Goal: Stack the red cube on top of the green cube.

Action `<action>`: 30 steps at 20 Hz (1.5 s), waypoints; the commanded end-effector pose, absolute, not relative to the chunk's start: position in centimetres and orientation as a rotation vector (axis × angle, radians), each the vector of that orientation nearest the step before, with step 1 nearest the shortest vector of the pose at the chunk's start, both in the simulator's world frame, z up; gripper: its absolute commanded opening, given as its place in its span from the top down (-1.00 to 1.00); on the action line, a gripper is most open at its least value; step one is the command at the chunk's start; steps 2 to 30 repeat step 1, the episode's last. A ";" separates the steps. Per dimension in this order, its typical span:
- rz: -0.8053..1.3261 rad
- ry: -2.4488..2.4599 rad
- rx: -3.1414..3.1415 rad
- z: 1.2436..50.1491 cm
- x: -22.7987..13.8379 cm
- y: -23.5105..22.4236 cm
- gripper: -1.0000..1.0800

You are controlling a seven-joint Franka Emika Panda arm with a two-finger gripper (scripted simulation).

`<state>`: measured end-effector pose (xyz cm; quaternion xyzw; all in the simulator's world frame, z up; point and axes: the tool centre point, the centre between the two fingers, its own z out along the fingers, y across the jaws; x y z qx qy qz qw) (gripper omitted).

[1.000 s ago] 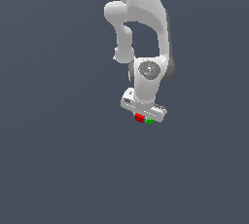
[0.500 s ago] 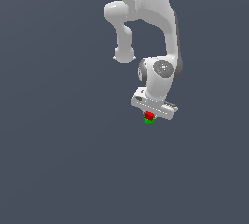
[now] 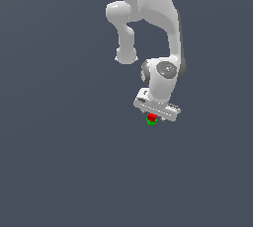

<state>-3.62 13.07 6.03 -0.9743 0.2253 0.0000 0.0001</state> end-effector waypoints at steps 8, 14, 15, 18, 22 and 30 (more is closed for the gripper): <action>0.000 0.708 -3.061 6.0 -3.6 13.1 -0.92; 0.000 0.708 -3.061 6.0 -3.6 13.1 -0.92; 0.000 0.708 -3.061 6.0 -3.6 13.1 -0.92; 0.000 0.708 -3.061 6.0 -3.6 13.1 -0.92; 0.000 0.708 -3.061 6.0 -3.6 13.1 -0.92; 0.000 0.708 -3.061 6.0 -3.6 13.1 -0.92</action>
